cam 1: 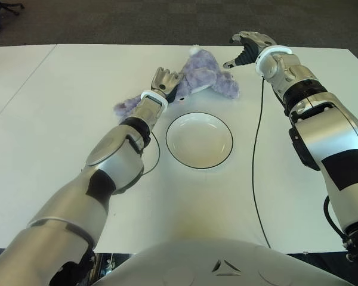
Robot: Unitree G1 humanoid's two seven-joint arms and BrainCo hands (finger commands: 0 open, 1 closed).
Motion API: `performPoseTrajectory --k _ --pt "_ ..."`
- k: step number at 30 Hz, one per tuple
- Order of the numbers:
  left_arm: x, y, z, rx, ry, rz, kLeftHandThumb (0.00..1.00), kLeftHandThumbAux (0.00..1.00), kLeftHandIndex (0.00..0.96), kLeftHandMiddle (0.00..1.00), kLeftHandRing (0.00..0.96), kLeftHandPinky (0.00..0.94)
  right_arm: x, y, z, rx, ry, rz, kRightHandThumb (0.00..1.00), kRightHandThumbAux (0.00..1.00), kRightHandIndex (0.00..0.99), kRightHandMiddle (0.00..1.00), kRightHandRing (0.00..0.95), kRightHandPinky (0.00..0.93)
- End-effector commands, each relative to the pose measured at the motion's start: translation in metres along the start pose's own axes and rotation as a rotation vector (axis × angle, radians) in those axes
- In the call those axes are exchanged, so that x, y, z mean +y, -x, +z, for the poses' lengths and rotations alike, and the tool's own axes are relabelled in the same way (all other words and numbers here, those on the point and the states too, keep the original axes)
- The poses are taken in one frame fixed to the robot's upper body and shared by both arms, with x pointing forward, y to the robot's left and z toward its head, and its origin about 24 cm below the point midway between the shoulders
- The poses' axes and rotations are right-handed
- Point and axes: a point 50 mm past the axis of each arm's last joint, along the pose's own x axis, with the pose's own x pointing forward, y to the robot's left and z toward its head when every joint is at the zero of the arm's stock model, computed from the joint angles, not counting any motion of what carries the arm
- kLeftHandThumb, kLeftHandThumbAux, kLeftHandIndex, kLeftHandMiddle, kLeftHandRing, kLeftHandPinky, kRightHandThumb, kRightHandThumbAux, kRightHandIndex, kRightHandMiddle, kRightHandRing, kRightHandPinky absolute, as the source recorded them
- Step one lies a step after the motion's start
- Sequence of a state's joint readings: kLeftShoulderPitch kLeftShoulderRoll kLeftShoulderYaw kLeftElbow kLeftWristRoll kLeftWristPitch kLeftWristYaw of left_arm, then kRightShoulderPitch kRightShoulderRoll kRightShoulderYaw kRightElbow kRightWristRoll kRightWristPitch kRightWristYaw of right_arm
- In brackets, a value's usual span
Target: Put the doll into the plate.
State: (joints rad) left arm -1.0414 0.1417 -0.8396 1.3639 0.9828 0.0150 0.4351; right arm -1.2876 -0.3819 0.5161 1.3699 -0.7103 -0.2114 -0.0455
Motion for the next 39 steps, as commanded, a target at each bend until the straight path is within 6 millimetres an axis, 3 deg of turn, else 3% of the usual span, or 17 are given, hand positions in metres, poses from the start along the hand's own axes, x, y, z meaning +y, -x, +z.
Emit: performPoseTrajectory --k 1,10,18,22,26,33,39 --pt "-0.013 0.006 0.011 -0.032 0.037 -0.045 0.687 0.7 0.416 0.352 0.342 0.342 -0.005 -0.001 0.005 -0.018 0.009 -0.019 0.257 0.596 0.165 0.108 0.07 0.035" --pt "-0.01 0.004 0.011 -0.026 0.065 -0.031 0.685 0.701 0.415 0.348 0.339 0.335 0.025 0.0 0.013 -0.023 -0.043 0.012 0.283 0.602 0.176 0.051 0.002 0.0" --pt "-0.006 0.003 0.012 -0.028 0.072 -0.012 0.686 0.7 0.416 0.352 0.341 0.337 0.044 0.002 0.018 -0.021 -0.092 0.045 0.296 0.572 0.176 0.017 0.0 0.0" --pt "-0.005 0.003 0.015 -0.032 0.076 -0.001 0.685 0.701 0.417 0.358 0.356 0.383 0.071 0.007 0.024 -0.021 -0.14 0.097 0.324 0.555 0.191 0.0 0.0 0.0" --pt "-0.006 0.003 0.016 -0.032 0.086 0.005 0.683 0.703 0.415 0.361 0.365 0.386 0.084 0.01 0.027 -0.015 -0.168 0.125 0.328 0.547 0.187 0.0 0.0 0.0" --pt "-0.009 0.006 0.02 -0.044 0.107 0.031 0.683 0.703 0.415 0.365 0.368 0.374 0.115 0.021 0.022 0.038 -0.232 0.195 0.336 0.57 0.178 0.0 0.0 0.0" --pt "-0.009 0.008 0.022 -0.06 0.111 0.067 0.683 0.703 0.417 0.358 0.355 0.358 0.13 0.027 0.017 0.065 -0.253 0.226 0.338 0.585 0.171 0.0 0.0 0.0"
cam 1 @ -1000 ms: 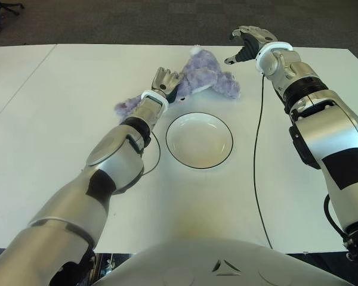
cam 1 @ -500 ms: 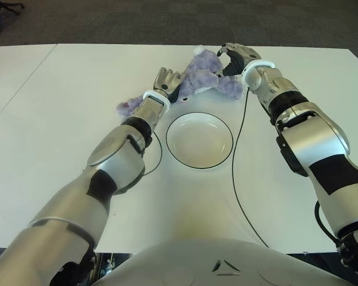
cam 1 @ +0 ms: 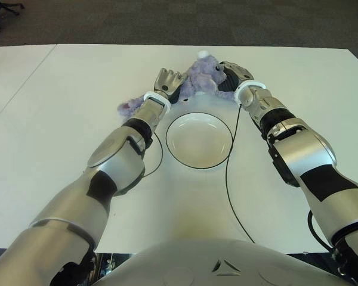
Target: Put the doll into the plate.
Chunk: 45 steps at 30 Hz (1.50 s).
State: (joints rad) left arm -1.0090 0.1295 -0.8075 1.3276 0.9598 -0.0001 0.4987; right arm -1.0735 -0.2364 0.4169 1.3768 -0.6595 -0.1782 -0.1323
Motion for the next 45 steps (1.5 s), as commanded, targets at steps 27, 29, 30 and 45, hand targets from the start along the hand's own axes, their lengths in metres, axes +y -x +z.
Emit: performPoseTrajectory --k 27,29,30,45 --pt "0.0 0.026 -0.008 -0.097 0.087 0.139 0.682 0.705 0.42 0.447 0.442 0.393 0.044 0.014 -0.025 0.102 -0.064 0.157 0.365 0.652 0.219 0.0 0.0 0.0" --pt "0.001 0.028 -0.01 -0.099 0.084 0.145 0.681 0.706 0.42 0.469 0.466 0.424 0.043 0.014 -0.026 0.104 -0.066 0.156 0.369 0.66 0.232 0.0 0.0 0.0" --pt "0.002 0.029 -0.011 -0.099 0.084 0.147 0.681 0.706 0.42 0.472 0.468 0.416 0.043 0.014 -0.026 0.105 -0.066 0.155 0.37 0.66 0.234 0.0 0.0 0.0" --pt "0.008 0.043 -0.032 -0.08 0.071 0.215 0.679 0.709 0.419 0.517 0.513 0.483 0.051 0.021 -0.042 0.173 -0.093 0.138 0.589 0.711 0.364 0.333 0.356 0.369"
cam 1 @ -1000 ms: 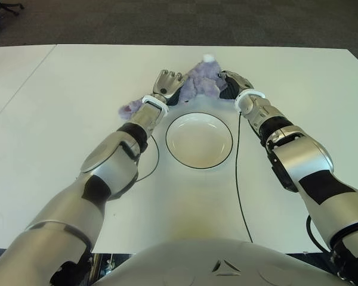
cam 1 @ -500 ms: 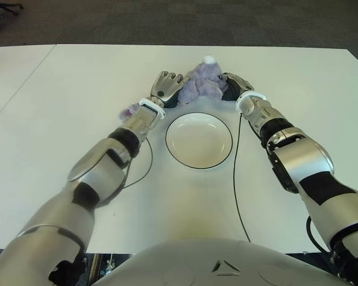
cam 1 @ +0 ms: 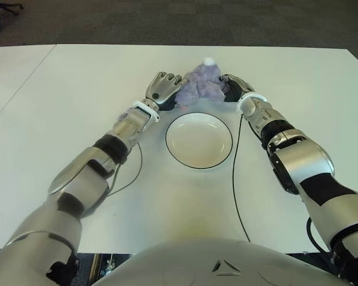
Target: Put the doll into the plate.
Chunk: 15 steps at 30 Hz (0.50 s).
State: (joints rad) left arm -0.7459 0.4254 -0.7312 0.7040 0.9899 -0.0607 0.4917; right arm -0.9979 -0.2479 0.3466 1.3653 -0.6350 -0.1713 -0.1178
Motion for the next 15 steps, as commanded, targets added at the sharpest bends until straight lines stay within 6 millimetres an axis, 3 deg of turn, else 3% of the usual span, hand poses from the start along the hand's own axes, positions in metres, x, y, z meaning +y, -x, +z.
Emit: performPoseTrajectory --k 1,2,5,7,9,15 --pt "-0.003 0.009 -0.018 0.047 -0.008 -0.003 0.679 0.709 0.419 0.518 0.513 0.484 0.03 0.011 -0.028 0.121 0.017 0.088 0.633 0.717 0.387 0.371 0.397 0.408" --pt "-0.004 0.009 -0.022 0.056 -0.007 -0.004 0.68 0.708 0.419 0.52 0.515 0.492 0.03 0.011 -0.029 0.128 0.024 0.083 0.674 0.717 0.414 0.518 0.529 0.57" --pt "-0.007 0.008 -0.031 0.081 -0.006 -0.014 0.681 0.707 0.419 0.523 0.517 0.501 0.033 0.013 -0.034 0.153 0.043 0.07 0.692 0.714 0.427 0.601 0.595 0.677" --pt "-0.008 0.007 -0.035 0.102 -0.003 -0.022 0.682 0.705 0.419 0.525 0.516 0.508 0.035 0.015 -0.037 0.176 0.042 0.053 0.698 0.714 0.43 0.623 0.612 0.663" --pt "-0.009 0.006 -0.038 0.119 0.0 -0.029 0.684 0.704 0.419 0.523 0.509 0.501 0.034 0.014 -0.037 0.19 0.011 0.025 0.706 0.714 0.435 0.678 0.69 0.717" --pt "-0.011 0.005 -0.042 0.152 0.0 -0.041 0.692 0.7 0.42 0.532 0.523 0.527 0.028 0.013 -0.035 0.216 -0.106 -0.061 0.707 0.712 0.438 0.729 0.738 0.789"
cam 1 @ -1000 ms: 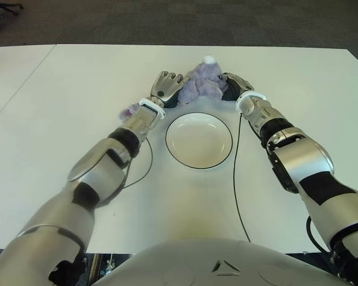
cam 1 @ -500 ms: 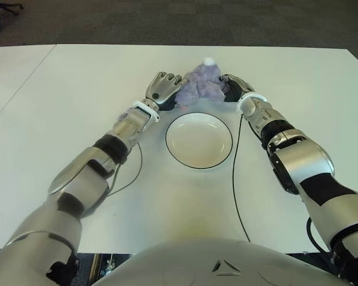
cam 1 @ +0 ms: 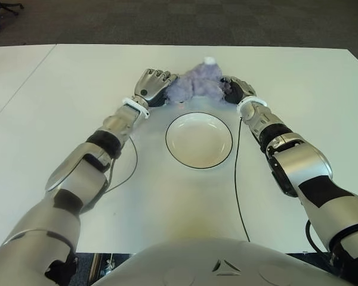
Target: Put the doll into the plate.
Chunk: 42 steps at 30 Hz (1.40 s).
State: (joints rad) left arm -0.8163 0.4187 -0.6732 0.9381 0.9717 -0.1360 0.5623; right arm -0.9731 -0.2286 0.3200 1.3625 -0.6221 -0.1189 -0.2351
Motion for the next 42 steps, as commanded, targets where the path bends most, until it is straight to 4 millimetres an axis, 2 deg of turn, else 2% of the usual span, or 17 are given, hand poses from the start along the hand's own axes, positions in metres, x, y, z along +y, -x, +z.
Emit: performPoseTrajectory --k 1,9,21,32,42 --pt "-0.003 0.001 -0.009 0.058 -0.002 -0.013 0.694 0.699 0.421 0.539 0.531 0.536 0.018 0.011 -0.031 0.164 -0.082 0.017 0.708 0.711 0.439 0.753 0.759 0.806" --pt "-0.001 -0.003 -0.014 0.084 -0.003 -0.003 0.694 0.698 0.423 0.559 0.547 0.538 0.005 0.009 -0.033 0.166 -0.174 -0.073 0.709 0.71 0.441 0.795 0.793 0.816" --pt "0.002 -0.007 -0.015 0.109 0.008 0.022 0.696 0.695 0.426 0.58 0.563 0.539 -0.007 0.008 -0.036 0.126 -0.185 -0.141 0.708 0.709 0.441 0.809 0.806 0.813" --pt "0.004 -0.015 -0.012 0.133 0.036 0.015 0.692 0.698 0.423 0.569 0.544 0.523 -0.034 0.002 -0.028 0.062 -0.192 -0.22 0.708 0.71 0.441 0.814 0.813 0.82" --pt "0.015 -0.022 -0.009 0.101 0.013 0.077 0.692 0.698 0.423 0.567 0.541 0.523 -0.058 -0.002 -0.019 0.0 -0.207 -0.301 0.709 0.71 0.441 0.818 0.819 0.813"
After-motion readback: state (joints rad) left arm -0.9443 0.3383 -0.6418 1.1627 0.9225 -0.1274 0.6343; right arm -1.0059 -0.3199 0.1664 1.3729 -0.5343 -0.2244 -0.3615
